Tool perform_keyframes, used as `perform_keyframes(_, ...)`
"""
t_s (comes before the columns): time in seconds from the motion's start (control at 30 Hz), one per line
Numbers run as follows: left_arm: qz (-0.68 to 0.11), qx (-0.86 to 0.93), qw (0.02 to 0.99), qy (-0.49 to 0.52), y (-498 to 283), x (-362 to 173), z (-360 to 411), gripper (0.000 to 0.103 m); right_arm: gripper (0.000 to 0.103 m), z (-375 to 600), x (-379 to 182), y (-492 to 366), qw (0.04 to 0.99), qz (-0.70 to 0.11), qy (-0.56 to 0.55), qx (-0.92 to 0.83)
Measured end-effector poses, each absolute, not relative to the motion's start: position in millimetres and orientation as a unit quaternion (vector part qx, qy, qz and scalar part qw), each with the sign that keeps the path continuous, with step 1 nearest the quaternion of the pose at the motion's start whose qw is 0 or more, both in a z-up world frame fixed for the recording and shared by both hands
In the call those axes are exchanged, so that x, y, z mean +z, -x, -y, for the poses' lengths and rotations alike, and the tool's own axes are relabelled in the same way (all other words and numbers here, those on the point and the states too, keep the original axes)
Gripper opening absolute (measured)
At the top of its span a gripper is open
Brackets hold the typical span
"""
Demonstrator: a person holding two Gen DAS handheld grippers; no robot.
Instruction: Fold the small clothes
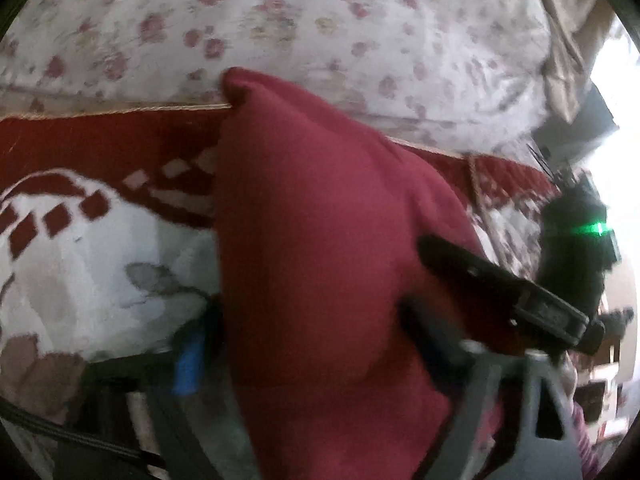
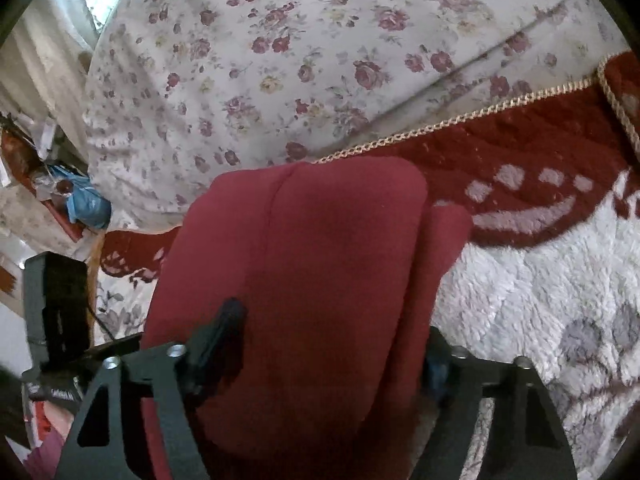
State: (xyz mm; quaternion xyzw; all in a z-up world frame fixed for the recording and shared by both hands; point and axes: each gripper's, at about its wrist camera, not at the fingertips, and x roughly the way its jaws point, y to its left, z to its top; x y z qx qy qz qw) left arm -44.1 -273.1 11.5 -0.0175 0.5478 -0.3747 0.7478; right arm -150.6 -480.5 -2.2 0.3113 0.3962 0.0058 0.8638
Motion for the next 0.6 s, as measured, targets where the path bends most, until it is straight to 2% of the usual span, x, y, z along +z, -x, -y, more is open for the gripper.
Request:
perform_keyframes(0.13, -0.537, -0.372, 0.757, 0.009, 48.9, 18.8, 271.0, 0.066, 0.058, 474.4, 9.6, 153.3, 0.874, -0.392, -0.287, -0.005)
perform_keyframes(0.27, -0.528, -0.375, 0.762, 0.014, 53.9, 34.8, 260.6, 0.051, 0.049, 470.3, 22.6, 158.9, 0.877, -0.386, -0.285, -0.004)
perform_keyframes(0.6, -0.523, -0.360, 0.773, 0.006, 99.3, 87.2, 184.0, 0.048, 0.047, 415.7, 69.0, 188.1, 0.866, -0.388, -0.310, 0.062)
